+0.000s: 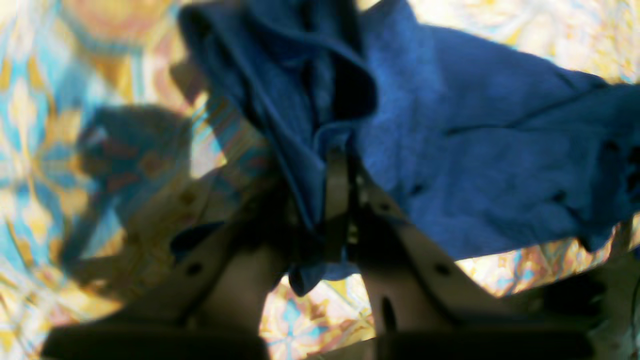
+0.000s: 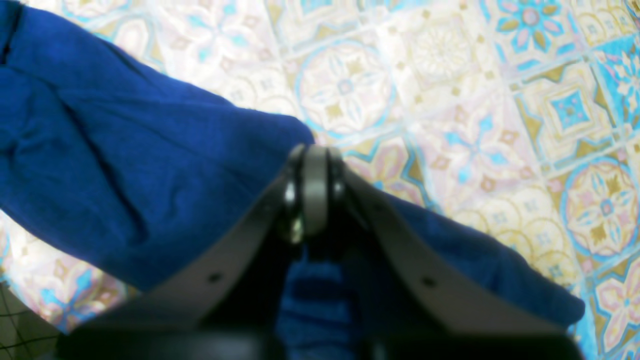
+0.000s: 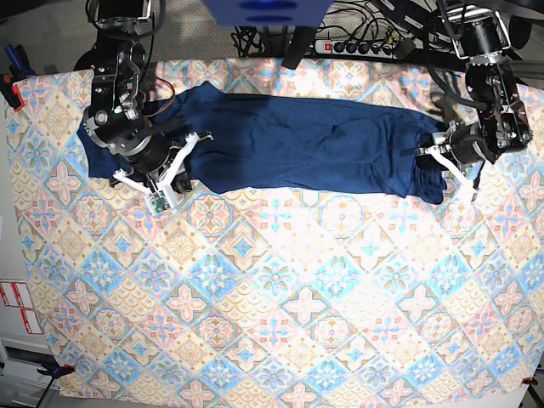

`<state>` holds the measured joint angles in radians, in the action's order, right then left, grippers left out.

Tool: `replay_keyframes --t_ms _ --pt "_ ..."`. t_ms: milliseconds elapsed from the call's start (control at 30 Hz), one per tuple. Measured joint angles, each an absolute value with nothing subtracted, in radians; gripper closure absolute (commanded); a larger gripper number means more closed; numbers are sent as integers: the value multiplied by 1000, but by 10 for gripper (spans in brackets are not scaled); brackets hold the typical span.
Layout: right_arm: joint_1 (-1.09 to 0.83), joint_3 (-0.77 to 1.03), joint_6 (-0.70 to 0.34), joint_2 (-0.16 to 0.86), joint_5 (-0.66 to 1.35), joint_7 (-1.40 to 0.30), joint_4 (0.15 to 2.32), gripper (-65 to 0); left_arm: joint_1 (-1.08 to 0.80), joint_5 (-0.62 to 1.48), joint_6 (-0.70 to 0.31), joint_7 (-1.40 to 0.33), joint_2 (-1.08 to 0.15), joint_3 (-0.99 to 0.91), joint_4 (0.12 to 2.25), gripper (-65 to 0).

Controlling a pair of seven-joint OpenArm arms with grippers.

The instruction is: Fold the T-shirt properly

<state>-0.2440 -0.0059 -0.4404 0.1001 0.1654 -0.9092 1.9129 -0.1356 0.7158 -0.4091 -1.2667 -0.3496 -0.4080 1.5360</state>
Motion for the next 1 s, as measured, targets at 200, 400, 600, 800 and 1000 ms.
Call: replay_keyframes --t_ms 200,400,600,800,1000 --pt "-243 -10 -440 100 165 -909 1913 -3 -192 712 -408 -1267 -363 -410 1634 0" --pt "-244 -11 -440 102 165 -910 1913 -3 -228 710 -408 -1267 -324 -414 1759 0" --pt "-244 -7 -439 103 164 -910 1913 -3 -252 715 -408 -1270 -245 -414 1843 0" --pt "-244 -7 -440 104 165 -910 1913 -3 -251 713 -408 -1297 -190 -412 1843 0" --pt "-244 -7 -440 105 165 -910 1913 -3 -252 712 -408 -1298 -139 -410 1847 0"
